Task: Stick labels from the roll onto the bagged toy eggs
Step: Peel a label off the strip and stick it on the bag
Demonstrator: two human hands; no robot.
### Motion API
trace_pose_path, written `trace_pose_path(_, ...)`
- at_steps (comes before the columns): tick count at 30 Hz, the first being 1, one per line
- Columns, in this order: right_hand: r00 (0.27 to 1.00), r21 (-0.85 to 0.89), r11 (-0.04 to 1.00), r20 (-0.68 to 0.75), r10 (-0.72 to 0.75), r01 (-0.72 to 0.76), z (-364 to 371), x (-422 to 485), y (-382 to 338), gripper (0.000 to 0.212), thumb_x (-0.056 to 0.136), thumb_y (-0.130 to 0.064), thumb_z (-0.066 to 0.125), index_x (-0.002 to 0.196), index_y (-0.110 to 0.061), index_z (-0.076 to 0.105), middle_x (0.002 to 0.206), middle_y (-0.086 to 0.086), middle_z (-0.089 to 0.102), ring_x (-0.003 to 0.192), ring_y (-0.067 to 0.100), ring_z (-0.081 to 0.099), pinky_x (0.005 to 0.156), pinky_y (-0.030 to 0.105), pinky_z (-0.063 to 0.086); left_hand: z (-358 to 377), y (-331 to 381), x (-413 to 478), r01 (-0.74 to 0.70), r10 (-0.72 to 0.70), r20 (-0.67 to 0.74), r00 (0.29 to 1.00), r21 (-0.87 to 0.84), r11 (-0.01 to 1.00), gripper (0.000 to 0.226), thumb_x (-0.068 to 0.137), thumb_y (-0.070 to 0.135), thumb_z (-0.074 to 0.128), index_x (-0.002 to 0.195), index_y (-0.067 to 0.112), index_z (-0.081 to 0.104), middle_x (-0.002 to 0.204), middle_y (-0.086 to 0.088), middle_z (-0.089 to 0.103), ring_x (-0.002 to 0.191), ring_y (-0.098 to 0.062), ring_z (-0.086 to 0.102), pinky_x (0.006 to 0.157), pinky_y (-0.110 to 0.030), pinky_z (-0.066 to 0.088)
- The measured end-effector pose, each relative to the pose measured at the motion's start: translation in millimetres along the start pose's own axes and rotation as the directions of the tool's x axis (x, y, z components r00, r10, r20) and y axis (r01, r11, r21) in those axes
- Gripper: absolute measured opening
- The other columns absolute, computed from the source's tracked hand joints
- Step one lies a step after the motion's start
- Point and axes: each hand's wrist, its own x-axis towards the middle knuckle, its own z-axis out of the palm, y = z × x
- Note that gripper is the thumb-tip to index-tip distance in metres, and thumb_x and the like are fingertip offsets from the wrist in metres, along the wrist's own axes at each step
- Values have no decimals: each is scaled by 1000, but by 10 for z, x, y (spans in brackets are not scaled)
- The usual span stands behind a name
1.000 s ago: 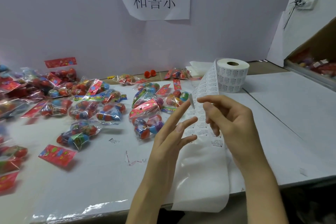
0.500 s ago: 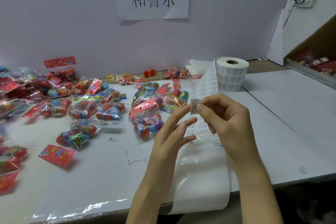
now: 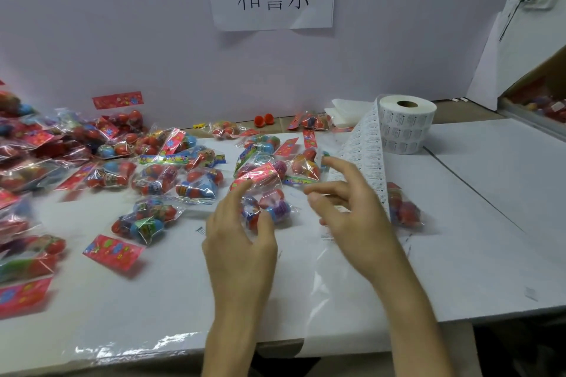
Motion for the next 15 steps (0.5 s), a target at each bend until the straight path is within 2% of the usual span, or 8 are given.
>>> trace_pose_path(1, 1000, -71, 997, 27, 9, -7, 71, -3, 31, 56, 96, -29, 67, 143, -43, 40, 120, -15, 68, 107, -2, 63, 85, 20, 51, -37, -43, 43, 41, -47, 30, 998, 164, 986, 50, 99, 30, 64, 145, 41, 49, 143, 15, 54, 136, -12, 46, 112, -39, 37)
trace_pose_path(3, 996, -151, 988, 77, 44, -32, 201, -16, 79, 68, 95, -33, 68, 149, -47, 28, 136, -12, 60, 122, 4, 57, 100, 28, 49, -77, -101, 87, 108, -151, 103, 983, 343, 933, 63, 99, 43, 60, 156, 36, 35, 154, 5, 50, 143, -21, 41, 119, -48, 29)
trace_pose_path(5, 987, -195, 978, 125, 100, -75, 291, -28, 128, 74, 94, -38, 69, 152, -47, 22, 145, -6, 55, 132, 13, 52, 111, 37, 43, -69, -143, 75, 94, -181, 173, 968, 420, 903, 64, 99, 51, 54, 157, 35, 33, 153, 6, 50, 146, -20, 38, 124, -49, 20)
trace_pose_path(8, 982, -225, 969, 137, 131, -98, 339, -13, 183, 73, 93, -39, 70, 150, -46, 26, 138, -7, 58, 129, 13, 56, 107, 33, 46, -53, -162, 67, 81, -181, 195, 964, 430, 899, 56, 100, 53, 50, 153, 39, 38, 149, 14, 53, 147, -14, 37, 126, -51, 3)
trace_pose_path(10, 986, -154, 981, 98, 132, -116, 325, 9, 171, 66, 91, -38, 73, 144, -46, 34, 121, -22, 61, 109, -1, 66, 86, 12, 49, -65, -137, 71, 102, -157, 154, 976, 314, 944, 46, 100, 47, 57, 145, 40, 47, 131, 21, 60, 134, -11, 50, 127, -52, 10)
trace_pose_path(11, 988, -114, 986, 80, 133, -123, 314, 22, 157, 63, 91, -37, 73, 141, -46, 36, 115, -25, 60, 97, -8, 67, 74, 5, 47, -74, -121, 69, 108, -139, 143, 980, 201, 974, 41, 99, 42, 63, 138, 41, 52, 120, 28, 60, 123, -7, 57, 125, -50, 23)
trace_pose_path(13, 992, -23, 993, 49, 120, -119, 293, 33, 135, 56, 91, -35, 74, 136, -45, 41, 116, -22, 63, 89, -10, 68, 68, 6, 48, -93, -77, 57, 143, -130, 133, 983, -93, 985, 33, 94, 31, 73, 121, 41, 58, 102, 38, 62, 98, 4, 65, 99, -28, 54)
trace_pose_path(15, 995, 70, 993, 32, 91, -93, 274, 27, 91, 51, 92, -32, 74, 133, -43, 45, 120, -19, 65, 94, -4, 70, 74, 13, 51, -122, -64, 51, 172, -151, 94, 984, -299, 938, 33, 89, 23, 79, 112, 37, 60, 99, 40, 65, 84, 4, 72, 70, -9, 53)
